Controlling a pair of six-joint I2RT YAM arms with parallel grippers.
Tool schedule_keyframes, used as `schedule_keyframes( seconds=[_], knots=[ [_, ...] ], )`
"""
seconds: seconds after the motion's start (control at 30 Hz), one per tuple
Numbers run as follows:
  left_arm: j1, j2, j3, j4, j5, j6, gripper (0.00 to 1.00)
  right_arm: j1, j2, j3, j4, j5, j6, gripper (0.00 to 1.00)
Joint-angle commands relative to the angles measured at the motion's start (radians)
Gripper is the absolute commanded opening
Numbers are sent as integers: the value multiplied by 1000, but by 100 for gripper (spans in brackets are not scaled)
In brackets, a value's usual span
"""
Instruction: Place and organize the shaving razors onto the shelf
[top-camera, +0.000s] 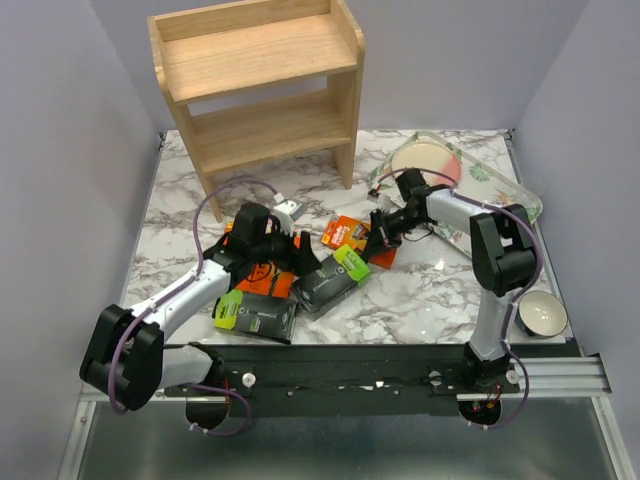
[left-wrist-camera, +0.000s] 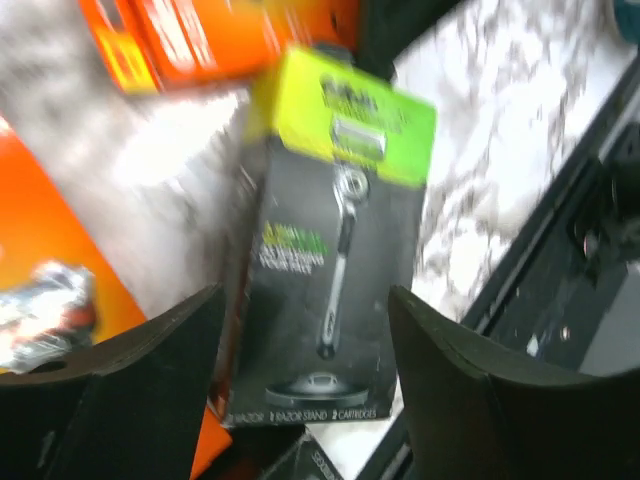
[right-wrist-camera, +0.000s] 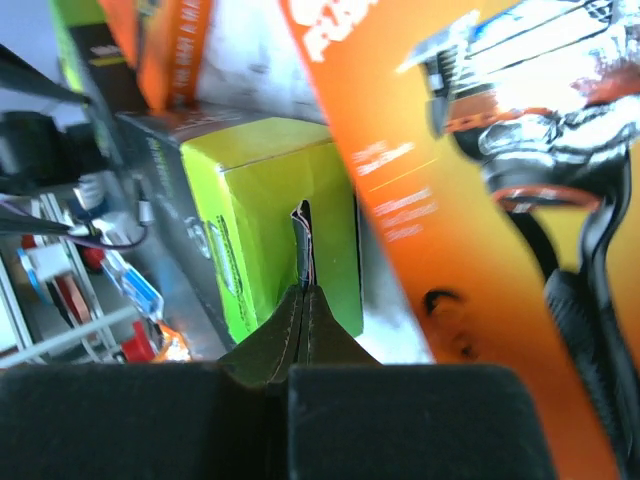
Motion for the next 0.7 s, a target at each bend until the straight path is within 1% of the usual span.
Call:
schedule_keyframes(
  seconds=[0.0,0.03,0.07,0.13,0.17,0.23,0.27,0.3,0.37,0.4,0.43,0.47,0.53,0.6,0.67],
  knots=[
    [2,-6,237,-113,-242,-81,99,-85,-141,16,-14,-77,141,1],
    [2,4,294,-116,-258,-177,99,-103,-151,16,-8,-90,176,1],
    [2,16,321,-126,-281,-224,99,-122,-161,18,1,-97,242,1],
    [2,39,352,-115,-277,-334,99,-165,-169,21,30,-92,296,1],
    [-2,40,346,-88,-265,-444,99,-176,-177,19,44,-92,347,1],
    [-28,40,322,-12,-262,-534,99,-200,-186,18,76,-78,382,1],
    [-63,40,307,17,-260,-607,99,-203,-194,13,89,-77,408,1],
    [-79,47,290,76,-259,-647,99,-209,-209,-8,139,-81,434,1],
    [-100,63,238,121,-247,-739,99,-214,-221,-33,204,-103,518,1],
    [-111,95,218,184,-225,-835,99,-220,-226,-59,272,-100,546,1],
    [-119,114,179,215,-207,-891,99,-222,-237,-70,305,-89,572,1],
    [-122,134,164,248,-200,-934,99,-225,-237,-83,337,-89,626,1],
    [-143,188,138,374,-199,-1012,99,-228,-238,-96,388,-89,657,1],
    [-159,238,136,454,-199,-1054,99,-228,-227,-100,408,-98,698,1],
    [-182,263,138,497,-208,-1100,99,-226,-202,-88,420,-110,717,1]
  ],
)
